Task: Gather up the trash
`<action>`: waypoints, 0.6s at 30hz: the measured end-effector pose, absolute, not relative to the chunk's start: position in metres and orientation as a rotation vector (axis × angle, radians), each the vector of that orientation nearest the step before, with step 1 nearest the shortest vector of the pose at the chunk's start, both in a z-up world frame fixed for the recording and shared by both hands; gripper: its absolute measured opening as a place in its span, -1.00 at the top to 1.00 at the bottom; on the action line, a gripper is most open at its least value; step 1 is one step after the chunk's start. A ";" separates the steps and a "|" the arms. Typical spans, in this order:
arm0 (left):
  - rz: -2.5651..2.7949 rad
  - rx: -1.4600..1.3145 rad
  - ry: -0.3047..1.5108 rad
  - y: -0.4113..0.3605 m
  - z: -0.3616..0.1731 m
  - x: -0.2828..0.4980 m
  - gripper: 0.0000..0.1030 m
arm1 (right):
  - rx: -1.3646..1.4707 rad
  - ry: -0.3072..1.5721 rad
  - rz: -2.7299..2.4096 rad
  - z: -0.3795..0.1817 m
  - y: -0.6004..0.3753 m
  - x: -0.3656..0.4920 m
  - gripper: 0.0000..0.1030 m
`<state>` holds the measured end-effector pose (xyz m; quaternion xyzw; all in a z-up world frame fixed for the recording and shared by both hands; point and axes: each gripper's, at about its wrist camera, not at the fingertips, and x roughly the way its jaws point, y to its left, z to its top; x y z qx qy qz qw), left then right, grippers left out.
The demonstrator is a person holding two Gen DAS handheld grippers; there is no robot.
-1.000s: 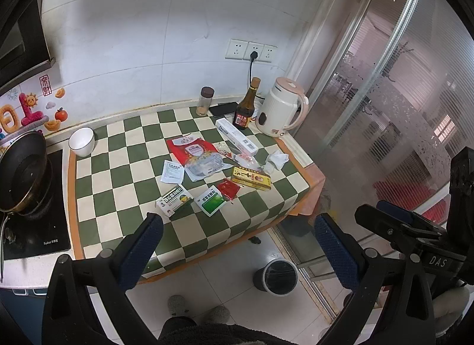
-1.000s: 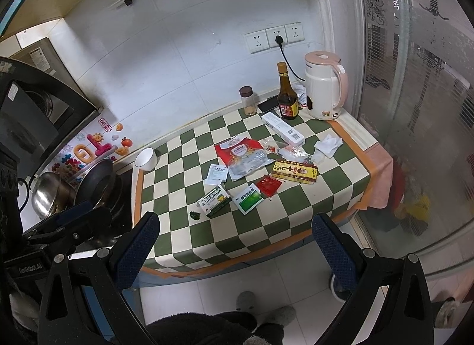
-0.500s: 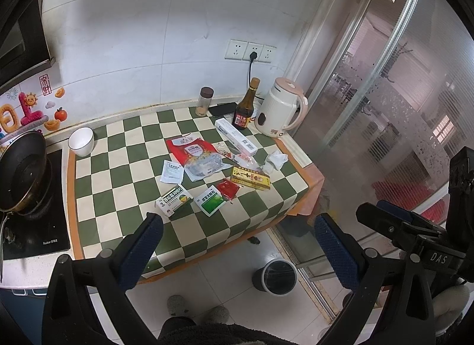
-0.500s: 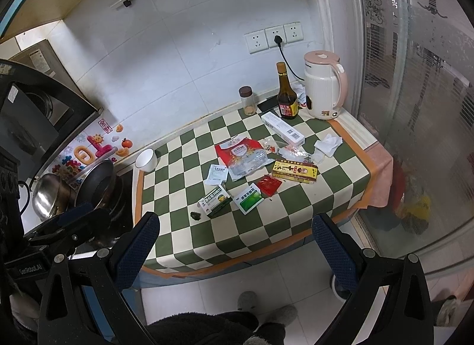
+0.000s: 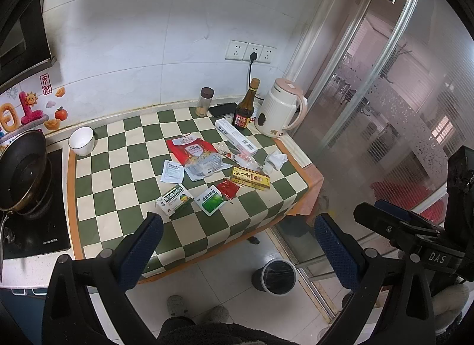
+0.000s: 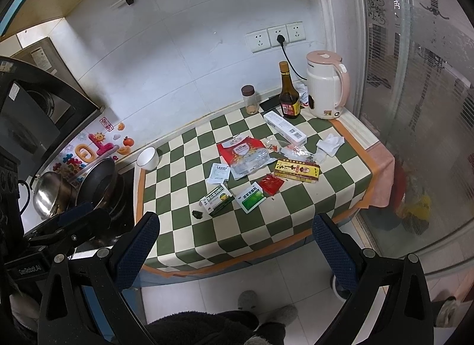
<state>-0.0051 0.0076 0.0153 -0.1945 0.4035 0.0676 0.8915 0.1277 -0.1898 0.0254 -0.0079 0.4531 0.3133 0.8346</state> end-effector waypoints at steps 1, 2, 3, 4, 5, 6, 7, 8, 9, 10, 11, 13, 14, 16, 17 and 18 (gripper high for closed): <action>0.140 -0.405 0.837 0.008 0.016 -0.006 -1.00 | -0.019 0.960 0.663 0.025 -0.190 0.128 -1.00; 0.139 -0.405 0.837 0.008 0.017 -0.006 -1.00 | -0.021 0.960 0.663 0.026 -0.188 0.126 -1.00; 0.139 -0.404 0.837 0.008 0.016 -0.006 -1.00 | -0.018 0.960 0.663 0.025 -0.188 0.126 -1.00; 0.139 -0.403 0.836 0.007 0.016 -0.006 -1.00 | -0.018 0.960 0.663 0.026 -0.187 0.125 -1.00; 0.138 -0.404 0.837 0.008 0.017 -0.006 -1.00 | -0.019 0.960 0.663 0.025 -0.188 0.126 -1.00; 0.139 -0.404 0.836 0.007 0.016 -0.007 -1.00 | -0.019 0.960 0.663 0.025 -0.188 0.126 -1.00; 0.139 -0.403 0.835 0.007 0.016 -0.007 -1.00 | -0.018 0.961 0.664 0.026 -0.187 0.125 -1.00; 0.139 -0.403 0.836 0.007 0.016 -0.007 -1.00 | -0.016 0.963 0.666 0.026 -0.187 0.125 -1.00; 0.138 -0.404 0.836 0.007 0.016 -0.007 -1.00 | -0.018 0.962 0.666 0.023 -0.184 0.119 -1.00; 0.137 -0.404 0.836 0.006 0.016 -0.007 -1.00 | -0.019 0.962 0.665 0.023 -0.183 0.118 -1.00; 0.136 -0.404 0.835 0.007 0.017 -0.007 -1.00 | -0.018 0.961 0.663 0.023 -0.181 0.116 -1.00; 0.138 -0.405 0.836 0.006 0.016 -0.008 -1.00 | -0.015 0.962 0.664 0.023 -0.182 0.118 -1.00; 0.139 -0.405 0.837 0.006 0.016 -0.008 -1.00 | -0.013 0.962 0.658 0.023 -0.181 0.117 -1.00; 0.165 -0.383 0.841 0.006 0.014 -0.008 -1.00 | -0.006 0.959 0.637 0.021 -0.179 0.119 -1.00; 0.205 -0.348 0.841 0.006 0.013 -0.006 -1.00 | -0.003 0.956 0.614 0.019 -0.176 0.120 -1.00; 0.261 -0.301 0.840 0.008 0.011 -0.002 -1.00 | -0.002 0.957 0.588 0.016 -0.173 0.125 -1.00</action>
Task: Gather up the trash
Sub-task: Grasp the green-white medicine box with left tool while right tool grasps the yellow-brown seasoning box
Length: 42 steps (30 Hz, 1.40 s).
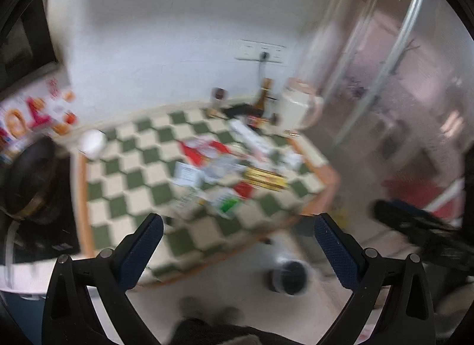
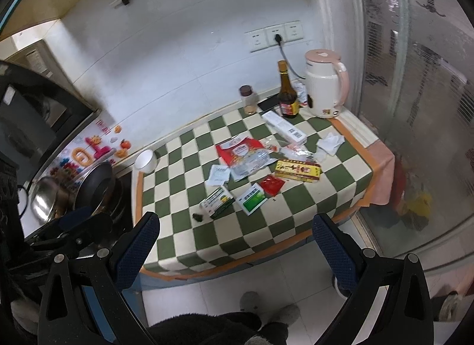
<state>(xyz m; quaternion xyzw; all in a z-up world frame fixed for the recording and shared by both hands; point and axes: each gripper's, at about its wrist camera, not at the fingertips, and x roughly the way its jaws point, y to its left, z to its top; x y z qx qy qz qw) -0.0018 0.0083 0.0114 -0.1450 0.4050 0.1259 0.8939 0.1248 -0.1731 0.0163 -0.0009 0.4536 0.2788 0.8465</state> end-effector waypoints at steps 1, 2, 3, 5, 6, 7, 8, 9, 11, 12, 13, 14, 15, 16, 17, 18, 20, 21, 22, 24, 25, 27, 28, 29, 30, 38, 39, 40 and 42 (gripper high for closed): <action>0.305 -0.267 0.838 0.011 0.009 0.001 -1.00 | -0.004 0.957 0.561 0.013 -0.170 0.127 -1.00; 0.370 -0.223 0.838 0.017 0.004 0.008 -1.00 | -0.007 0.960 0.536 0.008 -0.166 0.129 -1.00; 0.405 -0.203 0.842 0.022 0.000 0.013 -1.00 | -0.007 0.968 0.512 0.003 -0.162 0.134 -1.00; 0.473 -0.165 0.858 0.039 -0.016 0.027 -1.00 | 0.009 0.989 0.474 -0.011 -0.157 0.147 -1.00; 0.501 -0.145 0.869 0.048 -0.025 0.034 -1.00 | 0.022 1.004 0.453 -0.020 -0.157 0.160 -1.00; 0.523 -0.128 0.884 0.057 -0.035 0.039 -1.00 | 0.031 1.017 0.428 -0.029 -0.155 0.166 -1.00; 0.546 -0.110 0.913 0.067 -0.050 0.049 -1.00 | 0.042 1.031 0.403 -0.039 -0.153 0.174 -1.00; 0.550 -0.109 0.928 0.084 -0.062 0.052 -1.00 | 0.052 1.041 0.389 -0.048 -0.152 0.181 -1.00; 0.535 -0.115 1.011 0.104 -0.099 0.068 -1.00 | 0.065 1.070 0.351 -0.071 -0.148 0.196 -1.00; 0.531 -0.132 1.052 0.113 -0.114 0.075 -1.00 | 0.068 1.087 0.332 -0.083 -0.147 0.204 -1.00; 0.527 -0.161 1.097 0.121 -0.131 0.082 -1.00 | 0.067 1.106 0.321 -0.095 -0.144 0.212 -1.00; 0.508 -0.198 1.131 0.127 -0.150 0.089 -1.00 | 0.058 1.126 0.313 -0.107 -0.140 0.222 -1.00; 0.496 -0.214 1.153 0.130 -0.163 0.095 -1.00 | 0.038 1.149 0.301 -0.119 -0.138 0.230 -1.00; 0.490 -0.204 1.176 0.131 -0.176 0.102 -1.00 | 0.014 1.174 0.291 -0.131 -0.135 0.240 -1.00; 0.465 -0.171 1.207 0.128 -0.193 0.111 -1.00 | -0.004 1.191 0.284 -0.141 -0.133 0.247 -1.00; 0.432 -0.126 1.239 0.124 -0.207 0.120 -1.00 | -0.033 1.211 0.276 -0.153 -0.130 0.257 -1.00; 0.344 -0.016 1.326 0.109 -0.241 0.141 -1.00 | -0.093 1.250 0.264 -0.176 -0.126 0.278 -1.00; 0.309 0.012 1.357 0.106 -0.254 0.151 -1.00 | -0.126 1.272 0.262 -0.190 -0.124 0.291 -1.00; 0.268 0.040 1.393 0.101 -0.269 0.162 -1.00 | -0.158 1.289 0.265 -0.201 -0.122 0.303 -1.00; 0.221 0.095 1.455 0.090 -0.295 0.181 -1.00 | -0.245 1.320 0.284 -0.226 -0.113 0.331 -1.00; 0.209 0.110 1.472 0.088 -0.302 0.189 -1.00 | -0.287 1.331 0.295 -0.237 -0.108 0.342 -1.00; 0.198 0.147 1.506 0.082 -0.317 0.206 -1.00 | -0.391 1.364 0.327 -0.259 -0.096 0.366 -1.00; 0.192 0.156 1.520 0.079 -0.323 0.216 -0.99 | -0.462 1.380 0.350 -0.272 -0.087 0.380 -1.00; 0.188 0.157 1.531 0.077 -0.327 0.222 -0.98 | -0.536 1.386 0.375 -0.284 -0.078 0.392 -1.00; 0.185 0.154 1.541 0.076 -0.330 0.228 -0.87 | -0.600 1.385 0.394 -0.293 -0.069 0.402 -1.00; 0.282 -0.013 1.580 0.081 -0.333 0.240 0.13 | -0.905 1.376 0.547 -0.358 -0.022 0.461 -1.00; 0.331 -0.067 1.569 0.085 -0.329 0.238 0.16 | -0.906 1.388 0.562 -0.362 -0.019 0.465 -0.95; 0.365 -0.111 1.554 0.088 -0.327 0.238 0.16 | -0.898 1.408 0.582 -0.367 -0.017 0.469 -0.87; 0.435 -0.248 1.529 0.099 -0.324 0.232 0.16 | -0.861 1.453 0.616 -0.373 -0.015 0.474 -0.72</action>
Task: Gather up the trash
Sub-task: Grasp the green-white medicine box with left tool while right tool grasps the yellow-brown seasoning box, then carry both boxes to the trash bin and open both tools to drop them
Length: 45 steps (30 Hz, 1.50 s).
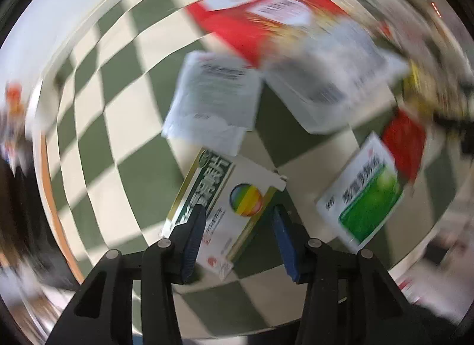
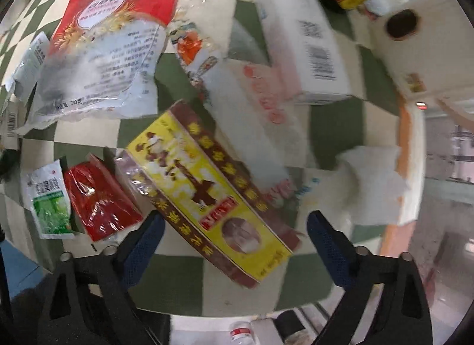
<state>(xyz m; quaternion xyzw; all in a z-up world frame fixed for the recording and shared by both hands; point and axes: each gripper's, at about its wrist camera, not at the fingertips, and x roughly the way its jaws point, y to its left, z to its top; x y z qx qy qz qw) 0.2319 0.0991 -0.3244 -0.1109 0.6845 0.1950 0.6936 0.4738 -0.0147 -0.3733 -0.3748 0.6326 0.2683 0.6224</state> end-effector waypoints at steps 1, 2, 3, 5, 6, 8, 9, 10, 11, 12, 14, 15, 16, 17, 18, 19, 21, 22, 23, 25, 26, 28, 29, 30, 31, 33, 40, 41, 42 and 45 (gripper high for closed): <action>0.462 -0.305 1.523 0.104 -0.325 0.229 0.16 | -0.849 1.466 0.614 -0.374 -0.015 0.475 -0.71; 0.484 -0.353 1.517 0.108 -0.325 0.227 0.15 | -0.811 1.490 0.600 -0.374 -0.018 0.478 -0.70; 0.501 -0.398 1.512 0.112 -0.327 0.224 0.11 | -0.762 1.526 0.584 -0.374 -0.021 0.481 -0.70; 0.511 -0.450 1.508 0.118 -0.328 0.221 0.07 | -0.588 1.658 0.577 -0.377 -0.032 0.489 -0.69; 0.502 -0.449 1.510 0.118 -0.329 0.220 0.06 | -0.500 1.714 0.603 -0.377 -0.036 0.492 -0.69; 0.479 -0.419 1.518 0.117 -0.331 0.220 -0.06 | -0.470 1.724 0.632 -0.375 -0.037 0.491 -0.69; 0.460 -0.401 1.525 0.117 -0.334 0.220 -0.22 | -0.511 1.700 0.629 -0.374 -0.036 0.489 -0.69; 0.437 -0.374 1.541 0.116 -0.338 0.222 -0.27 | -0.566 1.666 0.620 -0.376 -0.033 0.483 -0.69; 0.427 -0.348 1.555 0.114 -0.341 0.226 -0.30 | -0.615 1.641 0.609 -0.380 -0.030 0.480 -0.69; 0.417 -0.310 1.571 0.111 -0.344 0.230 -0.32 | -0.639 1.633 0.605 -0.383 -0.030 0.475 -0.69; 0.413 -0.223 1.592 0.102 -0.351 0.238 -0.32 | -0.661 1.612 0.594 -0.389 -0.029 0.470 -0.63; 0.413 -0.189 1.592 0.096 -0.353 0.242 -0.32 | -0.653 1.605 0.592 -0.390 -0.028 0.468 -0.39; 0.416 -0.167 1.587 0.094 -0.353 0.243 -0.32 | -0.642 1.592 0.585 -0.390 -0.028 0.466 -0.39; 0.419 -0.160 1.584 0.092 -0.354 0.244 -0.31 | -0.622 1.580 0.579 -0.389 -0.029 0.465 -0.39; 0.422 -0.163 1.579 0.092 -0.352 0.248 -0.17 | -0.594 1.578 0.580 -0.392 -0.033 0.456 -0.37; 0.430 -0.161 1.569 0.090 -0.347 0.249 -0.03 | -0.568 1.580 0.581 -0.391 -0.035 0.454 -0.36; 0.424 -0.185 1.548 0.090 -0.341 0.249 0.23 | -0.509 1.582 0.582 -0.385 -0.047 0.448 -0.35; 0.415 -0.203 1.535 0.092 -0.337 0.248 0.30 | -0.481 1.583 0.579 -0.383 -0.049 0.446 -0.34; 0.415 -0.203 1.526 0.098 -0.330 0.242 0.51 | -0.464 1.581 0.575 -0.381 -0.048 0.440 -0.33; 0.406 -0.216 1.510 0.102 -0.322 0.242 1.00 | -0.424 1.569 0.557 -0.376 -0.051 0.434 -0.32; 0.400 -0.242 1.503 0.105 -0.319 0.242 1.00 | -0.398 1.567 0.550 -0.373 -0.052 0.431 -0.31; 0.391 -0.258 1.483 0.110 -0.315 0.240 1.00 | -0.354 1.561 0.536 -0.361 -0.058 0.425 -0.30; 0.383 -0.267 1.475 0.113 -0.314 0.240 1.00 | -0.337 1.558 0.526 -0.347 -0.059 0.417 -0.29; 0.370 -0.290 1.465 0.123 -0.306 0.241 1.00 | -0.311 1.559 0.514 -0.329 -0.069 0.422 -0.29; 0.349 -0.327 1.451 0.128 -0.304 0.239 1.00 | -0.290 1.558 0.501 -0.326 -0.071 0.421 -0.28; 0.327 -0.382 1.438 0.140 -0.300 0.235 1.00 | -0.263 1.556 0.461 -0.321 -0.074 0.413 -0.28; 0.201 -0.373 1.450 0.171 -0.327 0.221 0.90 | -0.219 1.592 0.339 -0.341 -0.077 0.408 -0.28; 0.177 -0.354 1.446 0.173 -0.326 0.225 0.87 | -0.205 1.596 0.325 -0.347 -0.074 0.406 -0.29; 0.159 -0.345 1.443 0.176 -0.322 0.229 0.77 | -0.196 1.602 0.312 -0.351 -0.073 0.404 -0.29; 0.133 -0.342 1.441 0.193 -0.317 0.234 0.32 | -0.191 1.614 0.272 -0.359 -0.068 0.401 -0.30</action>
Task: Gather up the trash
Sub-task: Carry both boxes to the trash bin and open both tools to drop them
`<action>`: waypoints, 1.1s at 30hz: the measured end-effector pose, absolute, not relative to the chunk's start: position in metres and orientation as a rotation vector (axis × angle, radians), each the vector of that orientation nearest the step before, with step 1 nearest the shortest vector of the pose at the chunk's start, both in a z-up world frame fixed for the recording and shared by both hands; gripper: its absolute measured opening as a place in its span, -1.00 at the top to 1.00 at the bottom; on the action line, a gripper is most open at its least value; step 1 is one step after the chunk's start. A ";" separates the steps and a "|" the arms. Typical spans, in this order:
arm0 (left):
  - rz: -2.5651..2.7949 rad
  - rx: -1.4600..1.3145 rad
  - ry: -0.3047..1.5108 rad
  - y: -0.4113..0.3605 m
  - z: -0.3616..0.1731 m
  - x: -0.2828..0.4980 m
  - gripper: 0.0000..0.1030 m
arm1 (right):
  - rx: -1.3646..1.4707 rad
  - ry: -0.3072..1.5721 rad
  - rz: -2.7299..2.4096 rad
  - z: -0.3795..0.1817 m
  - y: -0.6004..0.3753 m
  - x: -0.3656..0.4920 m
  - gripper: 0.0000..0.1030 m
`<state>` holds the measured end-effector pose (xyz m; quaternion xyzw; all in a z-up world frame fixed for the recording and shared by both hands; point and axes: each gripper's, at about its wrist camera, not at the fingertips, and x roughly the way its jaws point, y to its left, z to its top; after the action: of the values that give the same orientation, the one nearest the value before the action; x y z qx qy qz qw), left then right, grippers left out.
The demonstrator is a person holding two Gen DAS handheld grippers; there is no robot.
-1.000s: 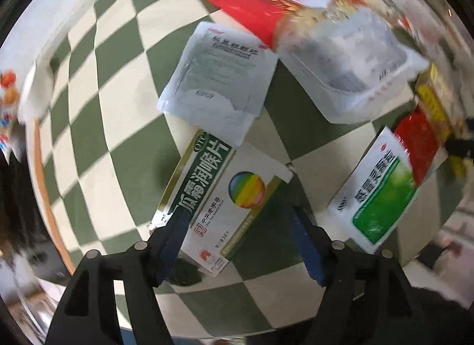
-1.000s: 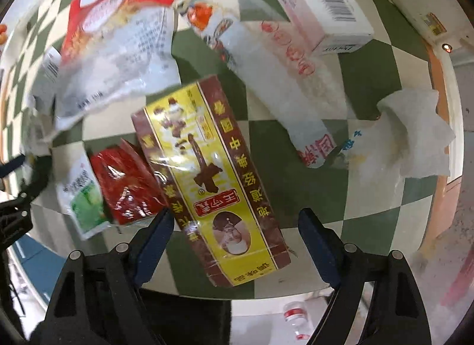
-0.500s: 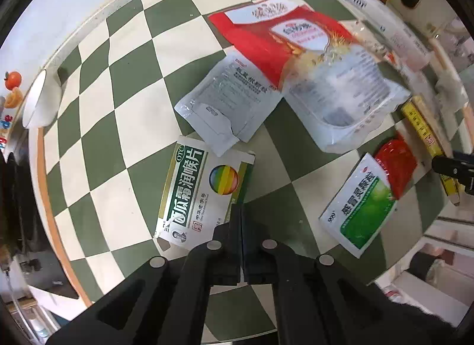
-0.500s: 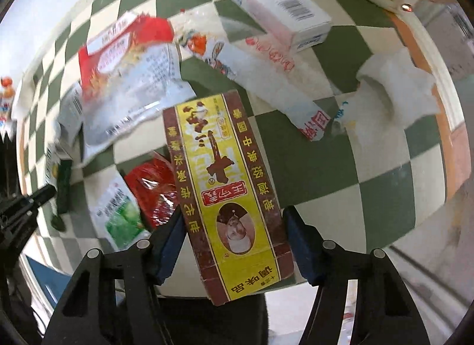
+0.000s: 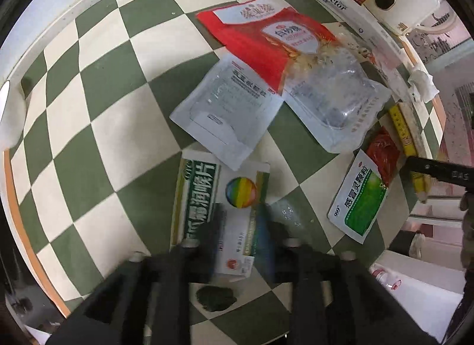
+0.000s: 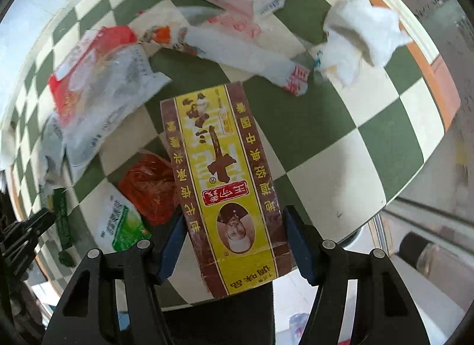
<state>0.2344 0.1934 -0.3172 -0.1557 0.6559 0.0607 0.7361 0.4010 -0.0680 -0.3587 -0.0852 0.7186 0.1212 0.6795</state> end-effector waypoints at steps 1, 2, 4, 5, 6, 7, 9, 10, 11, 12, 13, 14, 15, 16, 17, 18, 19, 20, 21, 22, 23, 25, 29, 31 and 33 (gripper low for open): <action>0.129 -0.350 1.426 0.199 -0.314 0.235 0.28 | -0.188 1.619 0.264 -0.361 -0.066 0.399 -0.30; 0.125 -0.359 1.416 0.195 -0.311 0.237 0.16 | -0.185 1.626 0.252 -0.363 -0.065 0.397 -0.30; 0.111 -0.372 1.410 0.199 -0.309 0.236 0.03 | -0.179 1.632 0.236 -0.367 -0.063 0.394 -0.31; 0.100 -0.370 1.425 0.199 -0.317 0.241 0.03 | -0.182 1.634 0.229 -0.370 -0.063 0.395 -0.31; 0.096 -0.358 1.448 0.193 -0.326 0.244 -0.01 | -0.192 1.636 0.220 -0.372 -0.062 0.394 -0.31; 0.084 -0.327 1.442 0.187 -0.327 0.246 -0.09 | -0.197 1.638 0.213 -0.374 -0.061 0.392 -0.31; 0.051 -0.292 1.450 0.176 -0.328 0.251 -0.23 | -0.207 1.629 0.201 -0.377 -0.057 0.387 -0.32; 0.045 -0.266 1.462 0.172 -0.330 0.255 -0.23 | -0.215 1.625 0.194 -0.378 -0.054 0.384 -0.32; 0.045 -0.244 1.464 0.170 -0.331 0.256 -0.23 | -0.215 1.622 0.187 -0.378 -0.052 0.382 -0.32; 0.046 -0.226 1.465 0.167 -0.330 0.255 -0.25 | -0.210 1.621 0.182 -0.380 -0.045 0.383 -0.32; 0.050 -0.217 1.471 0.157 -0.332 0.255 -0.26 | -0.205 1.622 0.179 -0.382 -0.042 0.382 -0.32; 0.060 -0.209 1.476 0.153 -0.333 0.258 -0.26 | -0.198 1.624 0.180 -0.384 -0.039 0.381 -0.32; 0.078 -0.205 1.473 0.149 -0.330 0.260 -0.26 | -0.185 1.628 0.182 -0.383 -0.041 0.380 -0.32; 0.086 -0.209 1.466 0.148 -0.328 0.263 -0.26 | -0.177 1.631 0.184 -0.380 -0.047 0.381 -0.32; 0.092 -0.216 1.460 0.151 -0.325 0.263 -0.26 | -0.170 1.633 0.185 -0.379 -0.050 0.381 -0.32; 0.094 -0.218 1.464 0.151 -0.324 0.260 -0.27 | -0.167 1.633 0.186 -0.377 -0.056 0.383 -0.32; 0.085 -0.210 1.483 0.151 -0.331 0.262 -0.29 | -0.167 1.631 0.185 -0.375 -0.057 0.384 -0.32; 0.080 -0.197 1.503 0.150 -0.338 0.263 -0.32 | -0.171 1.630 0.183 -0.375 -0.056 0.383 -0.32; 0.098 -0.160 1.513 0.155 -0.339 0.257 -0.64 | -0.176 1.630 0.184 -0.379 -0.060 0.385 -0.32; 0.124 -0.105 1.509 0.154 -0.345 0.260 -0.65 | -0.183 1.629 0.185 -0.378 -0.060 0.385 -0.32; 0.112 -0.116 1.534 0.154 -0.354 0.263 -0.65 | -0.185 1.628 0.187 -0.379 -0.059 0.384 -0.32; 0.111 -0.178 1.553 0.160 -0.366 0.263 -0.65 | -0.189 1.625 0.189 -0.376 -0.063 0.384 -0.29; 0.167 -0.190 1.504 0.169 -0.365 0.256 0.09 | -0.175 1.596 0.182 -0.373 -0.062 0.380 -0.21; 0.162 -0.222 1.488 0.171 -0.358 0.254 0.63 | -0.161 1.580 0.185 -0.365 -0.066 0.376 -0.18; 0.177 -0.215 1.458 0.170 -0.351 0.254 0.63 | -0.151 1.570 0.186 -0.362 -0.068 0.374 -0.16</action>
<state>0.2544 0.1697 -0.3510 -0.0980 0.6638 0.0807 0.7371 0.3736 -0.0682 -0.3619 -0.0680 0.7050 0.0834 0.7010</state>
